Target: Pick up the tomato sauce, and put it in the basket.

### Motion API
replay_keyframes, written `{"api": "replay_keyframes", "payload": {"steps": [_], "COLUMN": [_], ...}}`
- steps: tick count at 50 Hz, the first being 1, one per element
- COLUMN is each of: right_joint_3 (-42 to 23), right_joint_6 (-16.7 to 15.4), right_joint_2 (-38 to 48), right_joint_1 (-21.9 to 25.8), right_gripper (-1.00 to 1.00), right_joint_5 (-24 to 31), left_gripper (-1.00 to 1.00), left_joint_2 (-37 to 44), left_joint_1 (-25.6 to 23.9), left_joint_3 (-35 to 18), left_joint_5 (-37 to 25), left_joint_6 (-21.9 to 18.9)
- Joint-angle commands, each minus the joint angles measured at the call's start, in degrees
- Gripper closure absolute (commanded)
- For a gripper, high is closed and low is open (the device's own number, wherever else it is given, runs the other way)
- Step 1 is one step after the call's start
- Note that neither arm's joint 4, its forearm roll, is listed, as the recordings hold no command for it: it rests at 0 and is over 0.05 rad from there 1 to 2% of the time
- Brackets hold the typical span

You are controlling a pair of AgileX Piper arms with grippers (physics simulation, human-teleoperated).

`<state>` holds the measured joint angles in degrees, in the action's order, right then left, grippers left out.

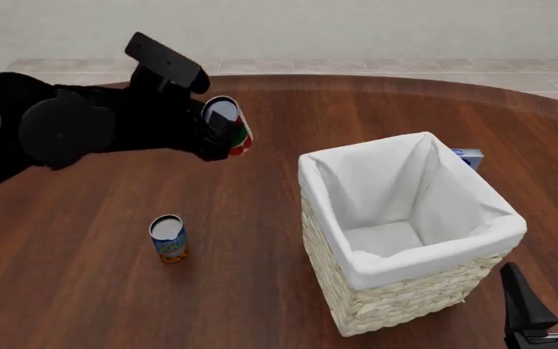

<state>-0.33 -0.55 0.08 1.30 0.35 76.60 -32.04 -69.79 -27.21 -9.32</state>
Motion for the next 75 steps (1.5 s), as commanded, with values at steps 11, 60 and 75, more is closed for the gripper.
{"api": "replay_keyframes", "payload": {"steps": [11, 60, 75], "right_joint_3": [0.10, 0.16, 0.20], "right_joint_6": [-0.55, -0.61, -0.64], "right_joint_2": [-0.03, 0.02, 0.00], "right_joint_1": [0.89, 1.49, 1.31], "right_gripper": [-1.00, -1.00, -1.00], "right_joint_5": [0.00, 0.10, 0.09], "left_gripper": [1.00, 1.00, 1.00], "left_joint_2": [8.72, 27.31, 32.32], "left_joint_1": [-8.36, -24.87, -27.04], "left_joint_3": [-11.68, -23.38, -23.70], "left_joint_5": [0.86, 2.74, 4.67], "left_joint_6": [-2.16, -0.35, 0.90]}}
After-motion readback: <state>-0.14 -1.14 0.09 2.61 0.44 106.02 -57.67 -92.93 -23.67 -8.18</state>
